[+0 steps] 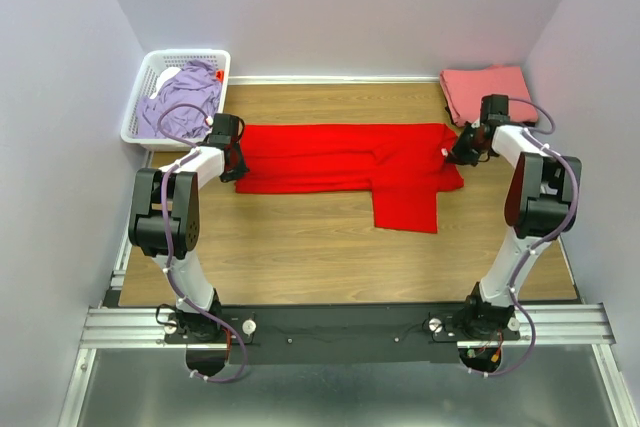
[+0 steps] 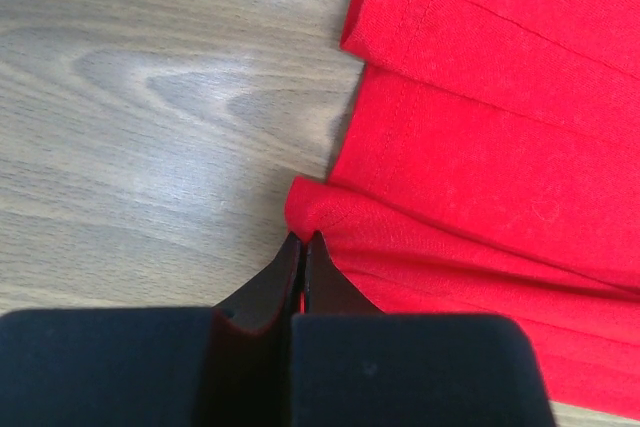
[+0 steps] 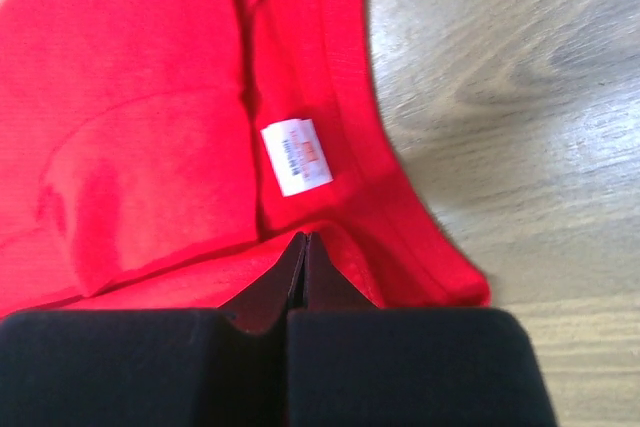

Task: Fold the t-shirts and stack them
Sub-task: Fold the tshirt

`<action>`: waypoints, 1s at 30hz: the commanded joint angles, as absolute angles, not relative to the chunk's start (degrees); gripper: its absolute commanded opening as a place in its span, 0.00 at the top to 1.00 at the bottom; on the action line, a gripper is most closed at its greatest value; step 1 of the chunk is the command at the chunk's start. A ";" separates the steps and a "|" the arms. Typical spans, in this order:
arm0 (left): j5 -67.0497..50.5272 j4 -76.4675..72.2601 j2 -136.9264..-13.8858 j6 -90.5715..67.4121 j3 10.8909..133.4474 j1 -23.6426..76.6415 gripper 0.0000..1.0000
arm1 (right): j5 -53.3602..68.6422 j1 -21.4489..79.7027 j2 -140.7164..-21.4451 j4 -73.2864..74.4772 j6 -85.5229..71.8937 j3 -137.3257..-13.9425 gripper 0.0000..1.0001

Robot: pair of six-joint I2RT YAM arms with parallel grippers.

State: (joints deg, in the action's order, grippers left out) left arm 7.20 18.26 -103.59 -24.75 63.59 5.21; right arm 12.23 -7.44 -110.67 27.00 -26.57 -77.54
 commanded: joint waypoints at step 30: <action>11.60 17.93 -102.22 -24.96 61.35 4.48 0.91 | 11.78 -13.44 -100.81 15.30 -29.88 -55.02 0.75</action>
State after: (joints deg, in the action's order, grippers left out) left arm 8.56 17.67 -103.37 -25.04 63.18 5.19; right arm 14.09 -12.05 -99.63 19.77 -29.10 -56.58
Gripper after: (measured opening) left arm 0.098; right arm 0.254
